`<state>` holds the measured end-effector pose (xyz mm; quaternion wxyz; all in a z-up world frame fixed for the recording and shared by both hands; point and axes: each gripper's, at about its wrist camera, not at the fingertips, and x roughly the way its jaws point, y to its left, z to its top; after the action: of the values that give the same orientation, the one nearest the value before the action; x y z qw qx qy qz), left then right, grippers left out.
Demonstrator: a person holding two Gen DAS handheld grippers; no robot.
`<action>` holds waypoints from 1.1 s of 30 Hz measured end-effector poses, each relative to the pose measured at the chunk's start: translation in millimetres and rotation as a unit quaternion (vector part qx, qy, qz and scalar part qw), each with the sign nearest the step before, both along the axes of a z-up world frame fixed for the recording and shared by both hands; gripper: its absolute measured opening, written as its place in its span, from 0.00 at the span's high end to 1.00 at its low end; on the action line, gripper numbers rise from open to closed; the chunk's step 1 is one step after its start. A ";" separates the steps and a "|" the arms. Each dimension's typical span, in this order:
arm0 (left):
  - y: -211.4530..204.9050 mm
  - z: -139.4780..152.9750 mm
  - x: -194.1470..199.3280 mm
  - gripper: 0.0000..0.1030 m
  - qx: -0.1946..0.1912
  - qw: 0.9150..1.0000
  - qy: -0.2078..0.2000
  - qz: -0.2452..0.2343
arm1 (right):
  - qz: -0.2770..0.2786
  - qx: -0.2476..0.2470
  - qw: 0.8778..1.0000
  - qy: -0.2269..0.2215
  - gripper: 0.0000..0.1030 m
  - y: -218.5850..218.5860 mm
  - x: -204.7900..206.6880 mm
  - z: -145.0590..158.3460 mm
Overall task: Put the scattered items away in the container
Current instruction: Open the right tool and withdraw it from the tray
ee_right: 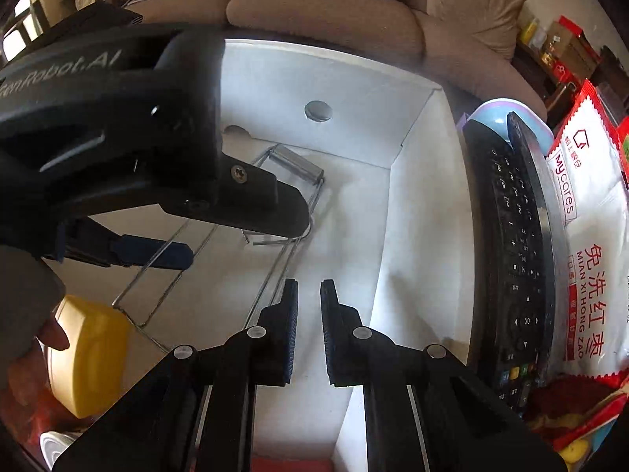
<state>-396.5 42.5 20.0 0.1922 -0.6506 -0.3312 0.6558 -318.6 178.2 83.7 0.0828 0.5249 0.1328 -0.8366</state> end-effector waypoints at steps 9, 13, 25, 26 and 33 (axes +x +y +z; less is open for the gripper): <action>-15.4 62.9 39.9 0.00 -0.086 0.992 0.077 -0.042 | -0.028 -0.092 0.995 0.036 0.85 25.2 26.3 30.0; -21.3 102.5 76.6 0.00 -0.138 0.979 0.133 -0.074 | -0.029 -0.089 0.994 0.049 0.55 18.8 58.6 48.6; -62.9 176.7 224.5 0.00 -0.223 0.946 0.227 -0.063 | -0.038 -0.092 0.989 0.106 0.00 -10.5 168.2 112.5; -65.6 182.8 237.5 0.00 -0.229 0.943 0.235 -0.064 | -0.038 -0.097 0.989 0.107 0.00 -12.4 177.1 116.0; -82.0 216.4 328.6 0.00 -0.277 0.913 0.292 -0.067 | -0.049 -0.122 0.985 0.113 0.00 -21.8 242.0 132.7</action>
<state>-67.8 -39.5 236.3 0.1362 -0.4784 -0.0209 0.8673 -76.6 156.3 216.5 0.0894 0.4191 0.0124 -0.9034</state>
